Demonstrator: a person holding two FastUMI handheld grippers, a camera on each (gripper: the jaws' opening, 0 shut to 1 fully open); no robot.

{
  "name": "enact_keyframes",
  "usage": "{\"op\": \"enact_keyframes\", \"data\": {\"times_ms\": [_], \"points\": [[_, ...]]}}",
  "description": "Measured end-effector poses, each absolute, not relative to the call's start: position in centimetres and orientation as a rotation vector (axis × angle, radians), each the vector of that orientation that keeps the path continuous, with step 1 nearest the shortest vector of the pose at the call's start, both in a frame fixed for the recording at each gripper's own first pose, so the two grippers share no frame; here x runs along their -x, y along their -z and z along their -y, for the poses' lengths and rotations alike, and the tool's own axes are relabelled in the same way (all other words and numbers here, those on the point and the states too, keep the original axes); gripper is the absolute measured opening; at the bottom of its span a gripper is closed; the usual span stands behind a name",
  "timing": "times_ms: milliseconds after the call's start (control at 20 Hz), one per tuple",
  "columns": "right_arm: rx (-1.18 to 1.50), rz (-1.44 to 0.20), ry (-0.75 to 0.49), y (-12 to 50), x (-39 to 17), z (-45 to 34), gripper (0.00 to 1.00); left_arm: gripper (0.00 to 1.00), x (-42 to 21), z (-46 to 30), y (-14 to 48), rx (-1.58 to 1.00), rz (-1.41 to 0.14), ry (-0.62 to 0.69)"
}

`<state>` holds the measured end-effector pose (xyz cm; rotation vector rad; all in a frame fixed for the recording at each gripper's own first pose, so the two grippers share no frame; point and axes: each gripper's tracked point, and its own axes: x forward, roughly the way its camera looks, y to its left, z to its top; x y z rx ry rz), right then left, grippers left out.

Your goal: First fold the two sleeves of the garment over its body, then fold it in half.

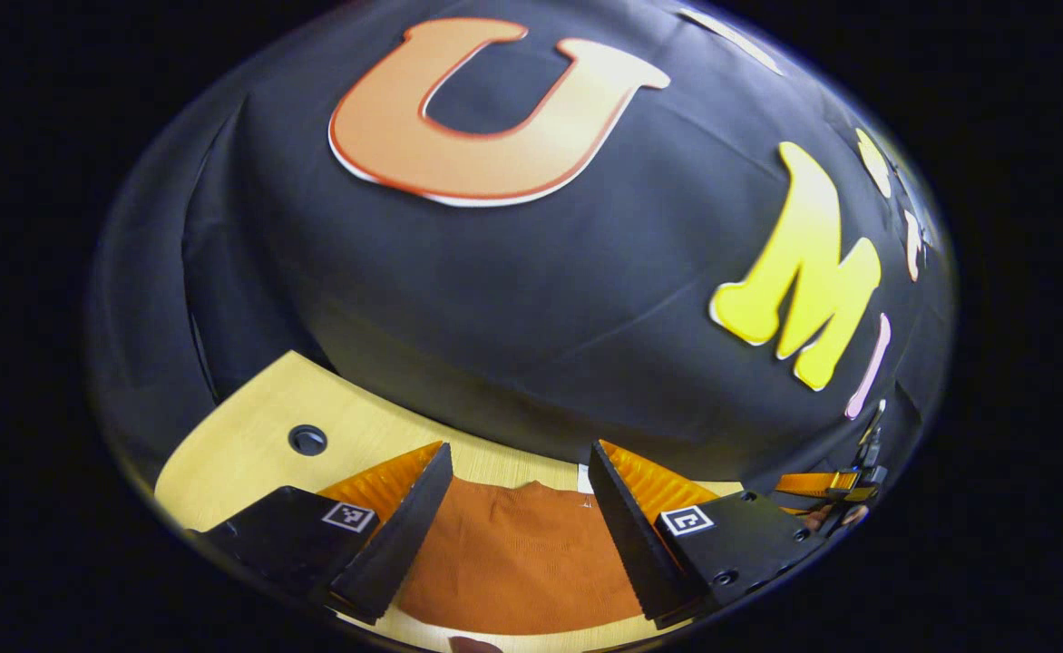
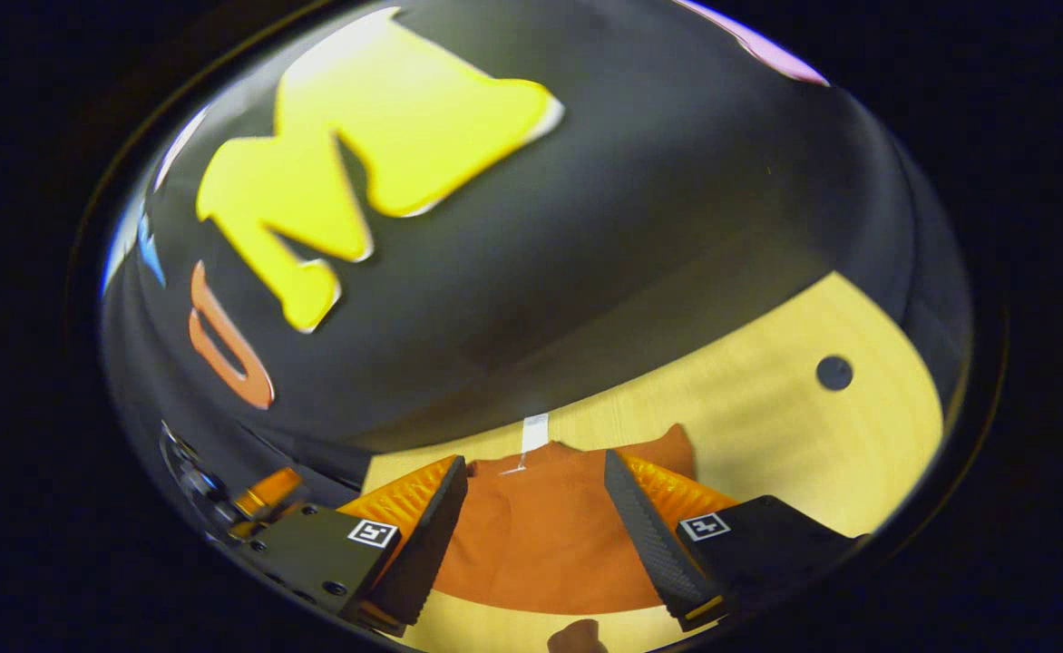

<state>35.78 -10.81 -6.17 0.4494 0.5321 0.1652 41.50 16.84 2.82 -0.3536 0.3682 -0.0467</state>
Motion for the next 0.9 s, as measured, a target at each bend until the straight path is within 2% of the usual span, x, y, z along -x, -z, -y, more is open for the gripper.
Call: {"op": "enact_keyframes", "data": {"times_ms": [150, 250, 450, 700, 900], "points": [[-0.291, -0.439, -0.072, 3.2, -31.1, 11.2, 0.96, 0.98, -36.4, -16.6, -4.1, 0.218, -0.336, -0.022], [-0.226, -0.378, -0.015, 1.3, -27.4, 11.7, 0.97, 0.98, -32.7, -14.7, -5.4, 0.171, -0.303, -0.014], [-0.076, -0.275, 0.091, 0.4, -21.0, 12.7, 0.97, 0.98, -27.2, -13.5, -6.7, 0.061, -0.243, -0.075], [0.049, -0.211, 0.109, 1.2, -14.0, 12.5, 0.97, 0.98, -21.4, -11.1, -5.4, 0.023, -0.256, -0.056], [0.059, -0.189, 0.117, 1.4, -11.3, 12.0, 0.96, 0.98, -19.2, -10.8, -3.7, -0.005, -0.279, -0.067]]}}
